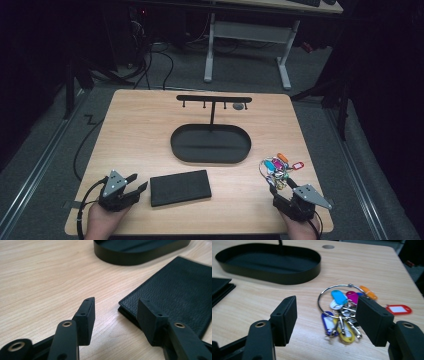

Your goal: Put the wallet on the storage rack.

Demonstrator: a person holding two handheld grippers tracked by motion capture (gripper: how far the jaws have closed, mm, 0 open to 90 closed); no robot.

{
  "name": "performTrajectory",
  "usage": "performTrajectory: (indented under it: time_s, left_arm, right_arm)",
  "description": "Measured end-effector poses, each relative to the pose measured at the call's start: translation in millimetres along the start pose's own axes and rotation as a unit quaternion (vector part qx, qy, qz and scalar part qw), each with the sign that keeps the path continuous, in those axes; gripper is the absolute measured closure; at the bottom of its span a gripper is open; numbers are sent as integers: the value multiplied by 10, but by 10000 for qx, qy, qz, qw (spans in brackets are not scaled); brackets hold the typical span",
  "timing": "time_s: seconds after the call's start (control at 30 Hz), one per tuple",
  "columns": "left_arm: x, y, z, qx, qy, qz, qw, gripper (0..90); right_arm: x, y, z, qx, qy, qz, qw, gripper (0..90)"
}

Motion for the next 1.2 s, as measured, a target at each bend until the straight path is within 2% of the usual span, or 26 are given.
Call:
performTrajectory:
  time_s: [0.1,0.13,0.23,0.27,0.37,0.4,0.43,0.53,0.57,0.63,0.67,0.73,0.77,0.8,0.87,0.93,1.0,1.13,1.2]
  left_arm:
    - [23,-14,25,-100,-117,-6,9999,524]
    - [22,-11,24,-97,-115,-28,9999,545]
    - [23,-7,24,-97,-67,6,9999,574]
    - [28,-12,34,-120,-59,25,9999,610]
    - [36,-18,68,-233,-26,18,9997,638]
    - [42,-16,79,-263,-21,17,9996,675]
    - [63,-10,99,-310,-33,40,9995,675]
    - [89,-13,132,-405,-94,33,9991,773]
    - [109,-15,156,-467,-152,23,9988,773]
    - [160,-17,209,-624,-318,-7,9975,831]
    - [160,-17,209,-624,-318,-7,9975,844]
    - [209,-27,245,-746,-503,-2,9959,850]
    - [244,-47,264,-812,-691,-25,9943,856]
    - [268,-59,268,-821,-756,0,9938,856]
    - [311,-70,271,-843,-834,59,9929,856]
    - [331,-71,271,-877,-928,-14,9918,863]
    - [336,-70,270,-866,-931,10,9919,863]
    - [347,-71,274,-859,-915,125,9920,863]
    - [408,-64,278,-843,-1014,229,9910,861]
  right_arm:
    - [5,-57,10,-87,30,55,9999,317]
    - [38,-69,3,-42,-149,41,9999,305]
    - [58,-79,3,-9,-160,39,9999,302]
    - [49,-100,24,-89,-125,-38,9999,306]
    - [31,-122,32,-127,-94,-97,9998,312]
    - [13,-139,15,-81,-4,-120,9999,315]
    - [13,-139,15,-81,-4,-120,9999,315]
    - [-16,-168,-4,-94,68,-146,9998,318]
    - [-25,-177,-7,-126,80,-164,9998,318]
    - [-29,-206,-10,-177,119,-178,9996,322]
    - [-29,-206,-10,-177,119,-178,9996,322]
    - [-26,-210,-12,-188,86,-202,9996,322]
    - [-12,-213,-10,-213,109,-207,9995,327]
    - [-9,-215,-8,-221,95,-216,9995,327]
    - [1,-222,-2,-238,72,-230,9994,328]
    - [8,-225,0,-259,47,-238,9994,327]
    - [9,-227,-1,-266,17,-242,9994,327]
    - [8,-247,4,-300,18,-275,9992,327]
    - [12,-246,3,-292,38,-269,9992,327]
Point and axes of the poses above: each handheld gripper's, and its own axes: y roughly backward along the jaws, z roughly out of its underside, x roughly to its right, the point moved 9 cm from there along -y, roughly forward along the jaws, and after that the axes turned 9 degrees about -x, right-handed, at the moved point
